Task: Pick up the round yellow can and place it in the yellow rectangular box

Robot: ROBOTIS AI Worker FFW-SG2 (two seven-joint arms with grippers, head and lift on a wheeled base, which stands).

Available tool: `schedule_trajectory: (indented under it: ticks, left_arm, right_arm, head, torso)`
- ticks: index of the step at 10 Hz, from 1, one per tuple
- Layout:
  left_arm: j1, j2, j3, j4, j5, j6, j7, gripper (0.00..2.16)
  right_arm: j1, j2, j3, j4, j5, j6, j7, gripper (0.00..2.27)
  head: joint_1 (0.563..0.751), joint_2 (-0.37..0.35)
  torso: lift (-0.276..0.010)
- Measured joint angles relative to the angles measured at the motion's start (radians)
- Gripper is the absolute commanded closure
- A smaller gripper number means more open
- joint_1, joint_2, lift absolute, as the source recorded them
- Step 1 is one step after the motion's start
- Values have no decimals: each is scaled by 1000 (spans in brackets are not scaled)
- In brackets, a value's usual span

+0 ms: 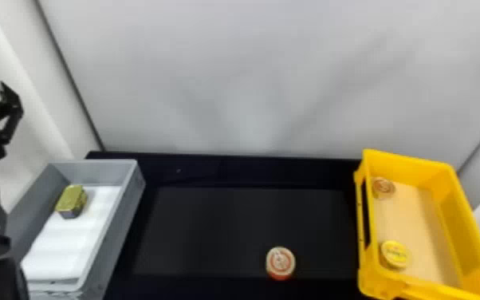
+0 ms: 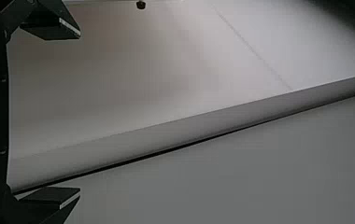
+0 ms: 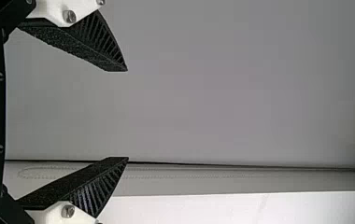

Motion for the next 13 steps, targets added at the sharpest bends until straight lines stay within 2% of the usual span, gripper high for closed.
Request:
schedule_trajectory:
  ticks: [2,7,11,13]
  left_arm:
    - [0,0,-2,0,0,1,0,96]
    - [-2,0,-6,4,0,4,0,96]
    - [-3,0,-10,9,0,5,1,98]
    - [-2,0,-9,10,1,5,1,96]
  right_arm:
    - [-11,-3,46,3,17,10,2,116]
    - [-78,2,354,54,123,93,-7,134]
    - [-92,11,554,98,137,189,-11,151]
    - [-75,20,625,124,119,213,17,153]
  head:
    - [694,14]
    - [694,14]
    - [694,14]
    - [694,14]
  torso:
    - [-60]
    - [-60]
    - [-60]
    - [-60]
